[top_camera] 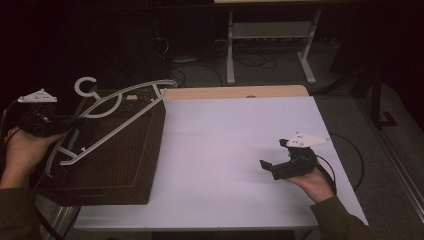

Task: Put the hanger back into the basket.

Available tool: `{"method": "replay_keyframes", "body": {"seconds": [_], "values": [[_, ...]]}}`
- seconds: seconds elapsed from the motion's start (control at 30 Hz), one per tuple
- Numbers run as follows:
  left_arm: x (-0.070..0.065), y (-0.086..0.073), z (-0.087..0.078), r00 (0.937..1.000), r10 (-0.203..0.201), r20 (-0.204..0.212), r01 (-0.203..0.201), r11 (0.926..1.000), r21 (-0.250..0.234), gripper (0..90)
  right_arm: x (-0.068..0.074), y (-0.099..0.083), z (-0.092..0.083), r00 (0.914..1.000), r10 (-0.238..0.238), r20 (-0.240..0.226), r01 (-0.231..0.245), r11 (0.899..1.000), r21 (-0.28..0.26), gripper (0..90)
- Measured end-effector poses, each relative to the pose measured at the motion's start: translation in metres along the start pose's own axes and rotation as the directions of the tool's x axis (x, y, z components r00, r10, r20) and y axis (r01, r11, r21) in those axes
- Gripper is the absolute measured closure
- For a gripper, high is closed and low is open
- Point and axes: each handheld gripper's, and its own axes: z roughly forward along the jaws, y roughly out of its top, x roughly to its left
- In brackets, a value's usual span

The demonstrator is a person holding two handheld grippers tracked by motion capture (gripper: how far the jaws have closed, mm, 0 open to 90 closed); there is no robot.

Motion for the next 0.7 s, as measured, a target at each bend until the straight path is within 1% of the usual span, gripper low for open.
{"method": "replay_keyframes", "body": {"seconds": [0.17, 0.2, 0.47, 0.57, 0.7], "values": [[0.012, -0.010, -0.002, 0.9992, -0.024, -0.032, 0.025, 0.9997, 0.007, 82.5, 0.000, -0.001, 0.001, 1.0000, -0.002, -0.004, 0.002, 1.000, 0.009, 0.0], [0.015, -0.012, -0.002, 0.9989, -0.025, -0.040, 0.025, 0.9996, 0.015, 82.4, 0.000, -0.001, 0.001, 0.9999, -0.010, -0.002, 0.010, 1.000, 0.010, 0.0], [0.028, -0.027, 0.001, 0.9950, -0.033, -0.094, 0.039, 0.9968, 0.070, 82.4, 0.001, -0.001, 0.003, 1.0000, -0.004, 0.001, 0.004, 1.000, 0.023, 0.0], [0.031, -0.030, 0.001, 0.9944, -0.043, -0.097, 0.050, 0.9961, 0.073, 82.4, 0.000, -0.001, 0.002, 1.0000, 0.001, 0.003, -0.001, 1.000, 0.026, 0.0], [0.034, -0.032, 0.001, 0.9931, -0.041, -0.110, 0.050, 0.9952, 0.084, 82.4, 0.000, -0.001, 0.003, 1.0000, -0.001, 0.003, 0.001, 1.000, 0.027, 0.0]]}}
